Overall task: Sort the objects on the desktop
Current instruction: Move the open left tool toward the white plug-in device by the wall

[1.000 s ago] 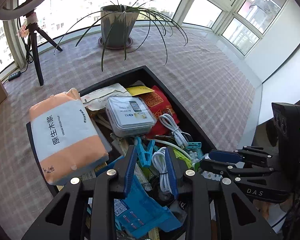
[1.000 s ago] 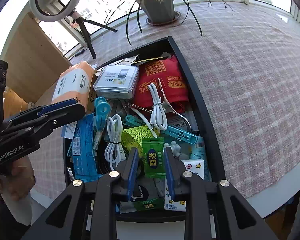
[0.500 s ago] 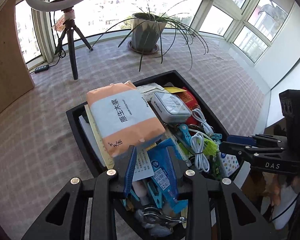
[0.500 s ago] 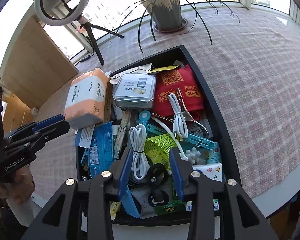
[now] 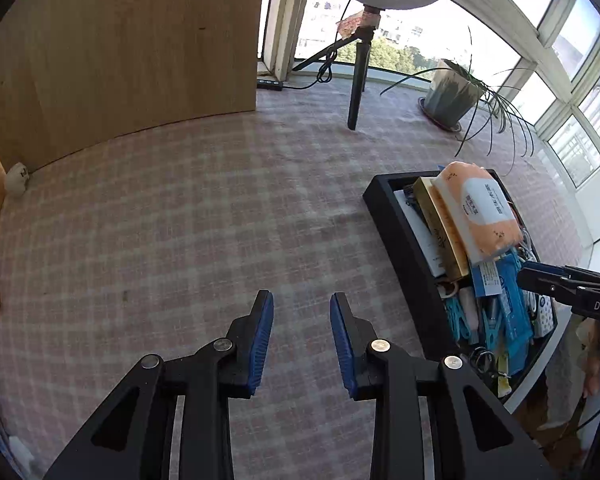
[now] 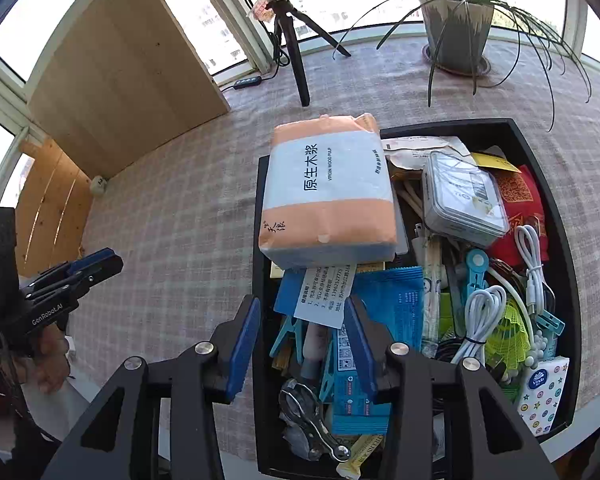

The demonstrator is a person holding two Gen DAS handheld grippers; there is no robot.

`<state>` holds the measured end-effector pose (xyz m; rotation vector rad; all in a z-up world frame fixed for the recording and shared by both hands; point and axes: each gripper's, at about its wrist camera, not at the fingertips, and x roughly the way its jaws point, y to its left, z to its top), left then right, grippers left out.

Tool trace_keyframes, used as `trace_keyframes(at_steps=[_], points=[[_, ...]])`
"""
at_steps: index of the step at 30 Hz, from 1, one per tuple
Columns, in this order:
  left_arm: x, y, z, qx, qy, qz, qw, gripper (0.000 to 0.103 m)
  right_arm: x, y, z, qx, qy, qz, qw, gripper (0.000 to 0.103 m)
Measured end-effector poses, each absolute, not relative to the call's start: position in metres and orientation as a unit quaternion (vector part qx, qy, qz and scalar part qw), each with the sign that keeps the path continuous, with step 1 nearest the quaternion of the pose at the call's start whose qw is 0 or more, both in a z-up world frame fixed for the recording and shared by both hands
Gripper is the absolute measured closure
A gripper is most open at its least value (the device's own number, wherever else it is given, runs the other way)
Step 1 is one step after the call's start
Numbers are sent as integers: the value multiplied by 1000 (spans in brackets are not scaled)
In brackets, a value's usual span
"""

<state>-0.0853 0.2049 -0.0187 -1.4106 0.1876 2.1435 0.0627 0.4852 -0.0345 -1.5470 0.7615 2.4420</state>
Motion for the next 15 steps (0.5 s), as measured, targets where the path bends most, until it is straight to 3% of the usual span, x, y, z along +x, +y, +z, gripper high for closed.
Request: trace_keyframes(at_steps=[8, 15], points=[[-153, 74, -28, -527, 35, 820, 219, 66, 6, 405, -22, -519, 227, 823, 44, 58], [-232, -24, -45, -530, 22, 830, 172, 52, -30, 348, -17, -522, 220, 823, 33, 54]])
